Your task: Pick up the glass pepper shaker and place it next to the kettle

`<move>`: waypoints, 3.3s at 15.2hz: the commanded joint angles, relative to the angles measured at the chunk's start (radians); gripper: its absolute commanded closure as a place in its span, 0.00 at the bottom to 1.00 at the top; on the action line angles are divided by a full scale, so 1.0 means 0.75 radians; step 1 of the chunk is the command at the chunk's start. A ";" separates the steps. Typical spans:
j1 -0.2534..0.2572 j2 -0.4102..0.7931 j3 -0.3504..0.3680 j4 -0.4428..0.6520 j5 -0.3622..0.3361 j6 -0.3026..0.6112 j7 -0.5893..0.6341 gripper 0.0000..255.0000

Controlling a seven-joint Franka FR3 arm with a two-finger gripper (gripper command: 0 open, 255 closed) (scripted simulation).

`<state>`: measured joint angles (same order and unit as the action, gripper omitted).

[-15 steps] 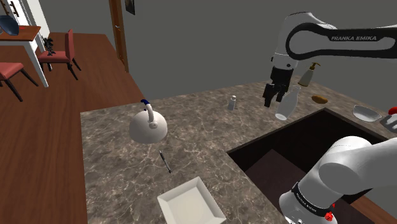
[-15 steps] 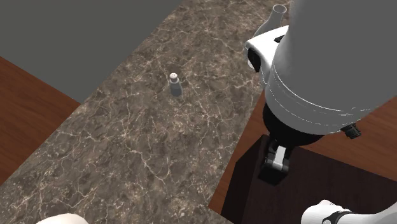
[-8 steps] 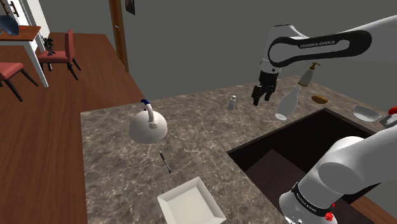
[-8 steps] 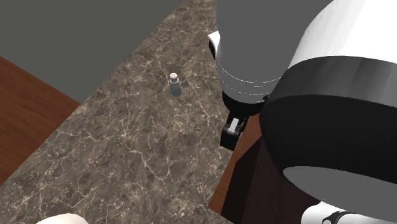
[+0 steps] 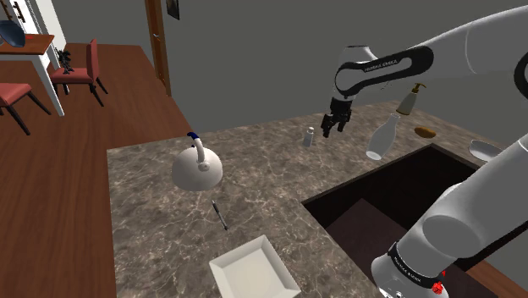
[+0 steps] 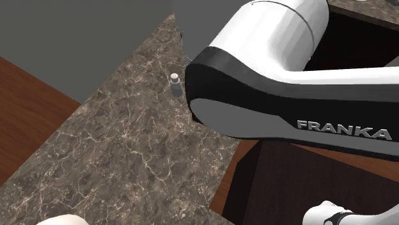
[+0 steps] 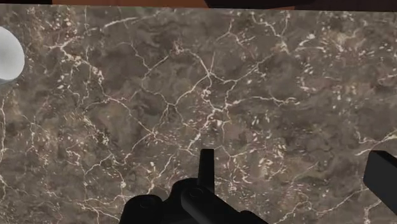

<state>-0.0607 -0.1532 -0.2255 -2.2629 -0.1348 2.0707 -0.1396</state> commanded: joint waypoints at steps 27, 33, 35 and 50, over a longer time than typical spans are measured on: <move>-0.133 0.910 -0.016 0.748 0.214 0.298 -0.212 0.00; -0.133 0.910 -0.016 0.748 0.213 0.298 -0.212 1.00; -0.133 0.910 -0.016 0.748 0.213 0.298 -0.211 1.00; -0.126 0.831 -0.026 0.796 0.198 0.172 -0.211 1.00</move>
<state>-0.1559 0.4754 -0.2446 -1.6705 0.0146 2.2097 -0.2987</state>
